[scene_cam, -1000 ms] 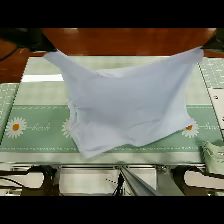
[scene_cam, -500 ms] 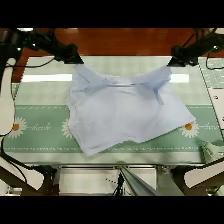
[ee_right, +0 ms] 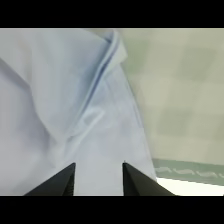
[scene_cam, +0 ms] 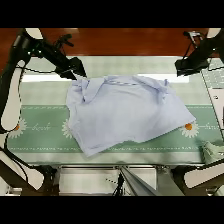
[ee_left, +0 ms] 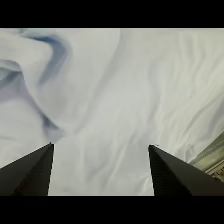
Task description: Fold the shirts.
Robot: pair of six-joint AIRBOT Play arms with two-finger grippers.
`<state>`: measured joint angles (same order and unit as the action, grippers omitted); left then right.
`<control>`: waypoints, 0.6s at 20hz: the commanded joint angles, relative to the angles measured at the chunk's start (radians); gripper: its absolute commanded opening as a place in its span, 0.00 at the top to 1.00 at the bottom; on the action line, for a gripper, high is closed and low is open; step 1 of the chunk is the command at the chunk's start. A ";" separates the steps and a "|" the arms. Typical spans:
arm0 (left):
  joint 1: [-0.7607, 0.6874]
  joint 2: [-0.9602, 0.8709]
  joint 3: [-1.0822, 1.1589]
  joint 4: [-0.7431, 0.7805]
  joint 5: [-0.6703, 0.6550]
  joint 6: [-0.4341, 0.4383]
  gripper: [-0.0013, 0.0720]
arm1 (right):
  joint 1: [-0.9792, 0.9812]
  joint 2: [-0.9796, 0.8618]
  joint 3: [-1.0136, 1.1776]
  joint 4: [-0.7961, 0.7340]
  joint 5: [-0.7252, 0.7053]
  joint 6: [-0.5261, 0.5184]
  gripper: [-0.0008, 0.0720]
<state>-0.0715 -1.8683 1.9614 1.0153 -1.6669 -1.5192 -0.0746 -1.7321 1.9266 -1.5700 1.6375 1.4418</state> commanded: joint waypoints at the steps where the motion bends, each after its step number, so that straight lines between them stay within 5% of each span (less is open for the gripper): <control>1: 0.045 0.041 -0.002 0.064 -0.181 -0.012 0.00 | -0.096 0.091 0.000 -0.051 0.068 -0.019 0.47; 8: 0.117 0.315 -0.232 0.064 -0.136 0.007 0.00 | -0.541 0.303 -0.068 0.161 0.095 -0.052 0.47; 12: 0.118 0.576 -0.717 -0.020 0.125 0.073 0.00 | -0.710 0.352 -0.192 0.288 0.091 -0.068 0.47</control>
<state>0.0399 -1.4548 1.5303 1.0454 -1.7020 -1.4929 -0.6598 -1.4231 1.8057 -1.3911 1.7287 1.3872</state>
